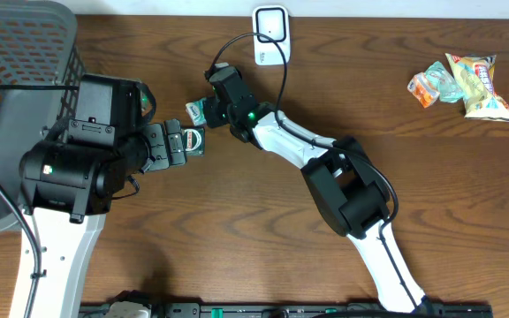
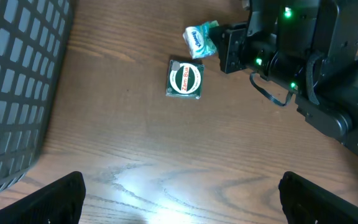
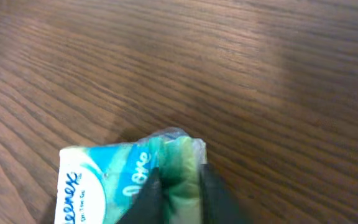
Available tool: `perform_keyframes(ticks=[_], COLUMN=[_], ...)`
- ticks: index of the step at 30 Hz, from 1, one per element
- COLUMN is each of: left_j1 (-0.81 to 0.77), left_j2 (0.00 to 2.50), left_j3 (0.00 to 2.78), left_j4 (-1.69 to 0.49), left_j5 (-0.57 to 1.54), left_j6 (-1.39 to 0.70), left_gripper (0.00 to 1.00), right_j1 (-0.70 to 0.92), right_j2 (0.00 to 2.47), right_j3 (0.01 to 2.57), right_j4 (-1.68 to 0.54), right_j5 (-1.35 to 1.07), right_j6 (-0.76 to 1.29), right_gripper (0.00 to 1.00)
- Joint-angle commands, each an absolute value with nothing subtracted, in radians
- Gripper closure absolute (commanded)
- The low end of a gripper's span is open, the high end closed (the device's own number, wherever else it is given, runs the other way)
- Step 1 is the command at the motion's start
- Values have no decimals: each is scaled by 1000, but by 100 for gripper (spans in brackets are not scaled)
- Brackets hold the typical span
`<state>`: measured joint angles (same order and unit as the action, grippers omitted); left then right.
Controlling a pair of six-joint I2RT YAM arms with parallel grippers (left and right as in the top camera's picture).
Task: Scan the item barcode
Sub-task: 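Move the right gripper left over the teal Kleenex pack, then lower and close the right gripper on the teal Kleenex pack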
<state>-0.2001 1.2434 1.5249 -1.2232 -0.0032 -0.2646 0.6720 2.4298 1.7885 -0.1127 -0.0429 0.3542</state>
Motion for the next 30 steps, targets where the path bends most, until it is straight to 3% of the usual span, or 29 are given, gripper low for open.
perform_keyframes(ticks=[1, 7, 20, 24, 27, 30], left_j1=[-202, -202, -202, -202, -202, -202], left_j2=[1242, 1242, 1242, 1242, 1242, 1242], left_j3=[1536, 1536, 1536, 1536, 1536, 1536], left_j4=[-1224, -1224, -1224, -1224, -1224, -1224], left_j5=[-12, -12, -12, -12, -12, -12], left_j6=[-263, -263, -263, -263, -263, -263], left_gripper=[2, 2, 2, 2, 2, 2], right_j1=[672, 667, 671, 665, 658, 653], right_j2=[2417, 2331, 2169, 2134, 2114, 2115], right_j3=[1781, 1781, 1781, 1781, 1781, 1781], right_j4=[-207, -477, -1158, -1139, -1066, -957], right_j5=[25, 194, 205, 203, 192, 119], right_j6=[324, 324, 324, 295, 221, 137], right_gripper=[99, 99, 99, 97, 75, 78])
